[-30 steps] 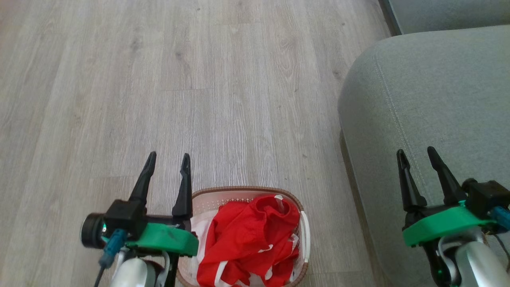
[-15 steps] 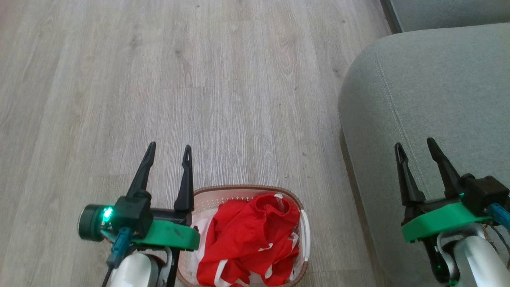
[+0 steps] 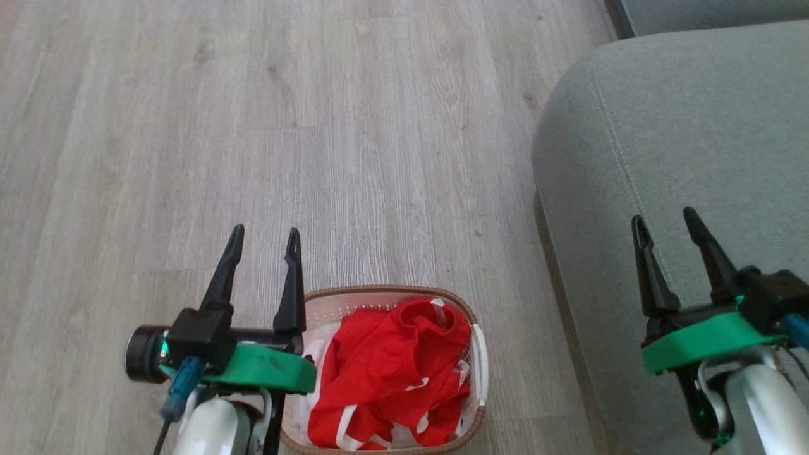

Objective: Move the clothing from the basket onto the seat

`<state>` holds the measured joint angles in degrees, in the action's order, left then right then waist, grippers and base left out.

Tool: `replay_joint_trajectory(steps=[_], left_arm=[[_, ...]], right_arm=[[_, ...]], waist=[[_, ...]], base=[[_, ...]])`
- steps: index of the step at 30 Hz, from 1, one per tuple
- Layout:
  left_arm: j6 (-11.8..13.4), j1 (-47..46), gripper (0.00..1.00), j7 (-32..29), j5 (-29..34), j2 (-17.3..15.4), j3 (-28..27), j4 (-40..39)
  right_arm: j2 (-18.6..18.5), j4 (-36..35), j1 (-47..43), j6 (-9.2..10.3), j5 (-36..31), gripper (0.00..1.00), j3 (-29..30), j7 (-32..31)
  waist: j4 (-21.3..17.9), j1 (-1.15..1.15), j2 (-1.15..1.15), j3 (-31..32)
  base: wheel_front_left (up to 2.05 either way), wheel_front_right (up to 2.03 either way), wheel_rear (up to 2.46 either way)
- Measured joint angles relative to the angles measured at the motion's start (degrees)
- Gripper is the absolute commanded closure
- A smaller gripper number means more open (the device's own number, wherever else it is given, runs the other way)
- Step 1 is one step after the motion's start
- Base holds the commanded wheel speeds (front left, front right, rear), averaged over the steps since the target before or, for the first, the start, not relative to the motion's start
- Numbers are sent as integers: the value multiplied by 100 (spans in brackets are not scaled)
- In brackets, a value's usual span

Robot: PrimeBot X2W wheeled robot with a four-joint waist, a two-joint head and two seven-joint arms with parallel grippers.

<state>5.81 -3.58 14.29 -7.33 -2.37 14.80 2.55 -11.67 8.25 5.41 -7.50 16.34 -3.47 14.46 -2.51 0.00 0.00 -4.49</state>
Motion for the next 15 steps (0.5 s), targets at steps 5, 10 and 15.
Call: replay_joint_trajectory(steps=[5,10,15], left_arm=[[25,-88,0,0,-56,-2,122,158],[26,-257,0,0,-254,-3,165,302],[100,-444,0,1,-398,-2,310,668]], right_arm=[[-123,-76,171,0,47,0,-36,0],[-192,-192,396,0,141,0,-44,1],[-338,-342,606,0,260,0,-41,1]], waist=[[-102,0,0,-133],[-198,0,0,-347],[-311,0,0,-621]], base=[[0,0,0],[0,0,0],[0,0,0]])
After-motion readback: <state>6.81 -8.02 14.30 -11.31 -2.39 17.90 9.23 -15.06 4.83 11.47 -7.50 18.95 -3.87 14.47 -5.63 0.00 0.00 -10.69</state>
